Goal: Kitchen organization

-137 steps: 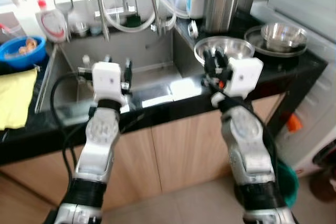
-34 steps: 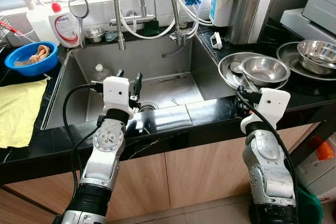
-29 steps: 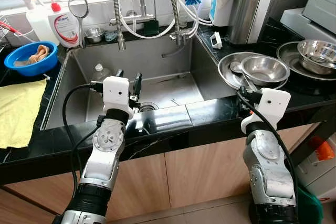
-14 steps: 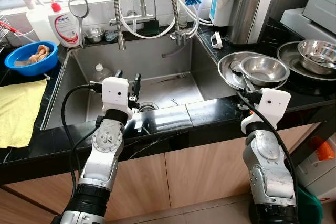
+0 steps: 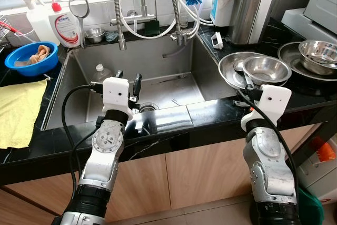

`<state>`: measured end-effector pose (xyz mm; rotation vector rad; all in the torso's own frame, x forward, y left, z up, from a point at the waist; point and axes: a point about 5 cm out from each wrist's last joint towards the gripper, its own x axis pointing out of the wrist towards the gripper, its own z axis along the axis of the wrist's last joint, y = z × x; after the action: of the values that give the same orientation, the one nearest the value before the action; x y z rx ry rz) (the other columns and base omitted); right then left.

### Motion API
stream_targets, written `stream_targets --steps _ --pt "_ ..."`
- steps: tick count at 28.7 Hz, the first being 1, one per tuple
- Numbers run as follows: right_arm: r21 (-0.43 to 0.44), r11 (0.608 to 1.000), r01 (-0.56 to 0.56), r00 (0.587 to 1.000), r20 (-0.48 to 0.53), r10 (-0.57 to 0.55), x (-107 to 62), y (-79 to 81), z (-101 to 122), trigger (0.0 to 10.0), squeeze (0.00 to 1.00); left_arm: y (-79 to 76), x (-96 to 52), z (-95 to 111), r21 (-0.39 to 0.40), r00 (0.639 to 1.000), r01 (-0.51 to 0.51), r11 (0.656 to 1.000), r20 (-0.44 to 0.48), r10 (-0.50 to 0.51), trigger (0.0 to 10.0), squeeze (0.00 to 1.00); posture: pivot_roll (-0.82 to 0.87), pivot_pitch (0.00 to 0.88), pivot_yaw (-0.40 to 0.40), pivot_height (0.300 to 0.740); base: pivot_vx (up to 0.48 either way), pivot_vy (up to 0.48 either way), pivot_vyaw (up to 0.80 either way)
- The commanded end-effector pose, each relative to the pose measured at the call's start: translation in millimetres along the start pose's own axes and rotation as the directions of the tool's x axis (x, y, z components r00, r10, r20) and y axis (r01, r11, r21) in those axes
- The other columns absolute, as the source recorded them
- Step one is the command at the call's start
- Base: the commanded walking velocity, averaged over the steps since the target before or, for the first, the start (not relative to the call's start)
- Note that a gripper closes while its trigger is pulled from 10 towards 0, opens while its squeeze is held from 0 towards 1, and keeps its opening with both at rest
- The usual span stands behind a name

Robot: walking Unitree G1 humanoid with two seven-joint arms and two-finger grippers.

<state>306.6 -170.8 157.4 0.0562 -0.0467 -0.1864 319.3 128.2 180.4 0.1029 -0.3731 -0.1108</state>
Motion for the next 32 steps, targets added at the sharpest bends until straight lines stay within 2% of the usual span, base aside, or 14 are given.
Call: stream_targets --steps 1,2,3,20,21,22,24,25,32 --pt "0.011 0.999 -0.033 0.999 0.034 0.033 0.8 6.7 10 0.2 0.0 2.3 0.4 2 0.021 1.0 0.008 1.0 0.007 -0.008 10.0 0.0 -0.19 0.0 0.058 0.74 0.0 0.0 0.0" --pt "0.01 0.999 -0.041 0.998 0.041 0.041 1.1 7.6 12 3.6 0.0 2.4 0.3 1 0.022 1.0 0.009 1.0 0.008 -0.009 10.0 0.0 -0.19 0.0 0.058 0.74 0.0 0.0 0.0" --pt "0.012 0.999 -0.049 0.998 0.052 0.048 1.5 8.6 14 10.0 0.0 2.6 0.3 1 0.023 1.0 0.009 1.0 0.007 -0.009 10.0 0.0 -0.19 0.0 0.058 0.74 0.0 0.0 0.0" --pt "0.013 0.997 -0.07 0.995 0.078 0.069 3.1 12.6 19 10.0 0.0 3.2 0.6 1 0.026 1.0 0.007 1.0 0.008 -0.008 10.0 0.0 -0.19 0.0 0.059 0.74 0.0 0.0 0.0" --pt "-0.047 0.977 -0.21 0.965 0.149 0.214 6.9 30.4 38 10.0 0.0 2.5 1.5 2 0.023 1.0 0.008 1.0 0.012 -0.008 10.0 0.0 -0.2 0.0 0.06 0.74 0.0 0.0 0.0" --pt "-0.047 0.977 -0.21 0.965 0.149 0.214 6.9 30.4 38 10.0 0.0 2.5 1.5 2 0.023 1.0 0.008 1.0 0.012 -0.008 10.0 0.0 -0.2 0.0 0.06 0.74 0.0 0.0 0.0" --pt "-0.154 0.909 -0.387 0.88 0.232 0.414 8.7 55.4 65 10.0 0.0 1.5 2.6 2 0.02 1.0 0.008 1.0 0.018 -0.008 10.0 0.0 -0.19 0.0 0.058 0.74 0.0 0.0 0.0" --pt "-0.184 0.888 -0.422 0.855 0.246 0.457 9.0 61.0 72 10.0 0.0 1.2 3.0 2 0.019 1.0 0.007 1.0 0.019 -0.007 10.0 0.0 -0.19 0.0 0.057 0.74 0.0 0.0 0.0" --pt "-0.195 0.88 -0.433 0.843 0.258 0.472 13.8 65.6 79 10.0 0.0 1.5 3.9 3 0.017 1.0 -0.002 1.0 0.023 0.002 10.0 0.0 -0.18 0.0 0.051 0.74 0.0 0.0 0.0"
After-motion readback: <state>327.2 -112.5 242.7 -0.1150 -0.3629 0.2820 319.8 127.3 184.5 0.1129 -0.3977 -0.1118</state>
